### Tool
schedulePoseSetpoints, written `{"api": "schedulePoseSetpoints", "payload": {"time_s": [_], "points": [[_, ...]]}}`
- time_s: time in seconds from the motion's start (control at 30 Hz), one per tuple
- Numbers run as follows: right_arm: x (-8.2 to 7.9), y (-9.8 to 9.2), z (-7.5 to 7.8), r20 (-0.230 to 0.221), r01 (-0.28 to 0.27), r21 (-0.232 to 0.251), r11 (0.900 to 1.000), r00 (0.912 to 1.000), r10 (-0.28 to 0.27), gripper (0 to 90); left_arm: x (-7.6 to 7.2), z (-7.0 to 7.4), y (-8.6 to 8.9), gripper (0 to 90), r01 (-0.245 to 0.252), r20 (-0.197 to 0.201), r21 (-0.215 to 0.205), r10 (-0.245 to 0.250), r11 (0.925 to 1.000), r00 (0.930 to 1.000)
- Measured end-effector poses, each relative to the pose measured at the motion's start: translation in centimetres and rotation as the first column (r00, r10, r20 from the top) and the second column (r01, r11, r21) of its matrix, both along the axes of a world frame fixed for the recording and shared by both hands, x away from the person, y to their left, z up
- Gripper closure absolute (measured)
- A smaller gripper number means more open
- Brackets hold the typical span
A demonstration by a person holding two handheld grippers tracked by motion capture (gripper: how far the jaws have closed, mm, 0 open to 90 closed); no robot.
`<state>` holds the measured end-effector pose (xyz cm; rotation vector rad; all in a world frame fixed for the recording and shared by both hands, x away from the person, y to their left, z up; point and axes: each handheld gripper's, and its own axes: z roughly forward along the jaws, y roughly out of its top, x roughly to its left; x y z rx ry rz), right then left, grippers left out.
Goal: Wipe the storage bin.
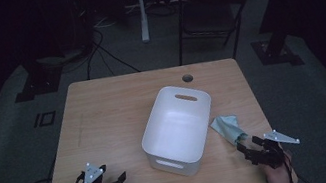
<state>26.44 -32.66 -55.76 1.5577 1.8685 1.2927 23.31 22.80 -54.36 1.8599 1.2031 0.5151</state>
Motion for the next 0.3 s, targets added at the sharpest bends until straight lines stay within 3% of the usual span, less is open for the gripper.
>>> {"api": "schedulePoseSetpoints", "payload": {"time_s": [0.17, 0.3], "points": [[0.09, 0.08, -0.09, 0.015, 0.018, -0.005, 1.000, 0.9997, -0.018, 18.7, -0.11, -0.10, 0.24, 16.5, -0.018, 0.014, -0.013, 0.018, 0.9998, 0.9997], [0.14, 0.08, -0.15, 0.012, 0.020, -0.009, 1.000, 0.9997, -0.020, 18.7, -0.01, -0.43, 0.14, 16.5, -0.011, -0.002, -0.016, 0.011, 0.9998, 0.9999]]}}
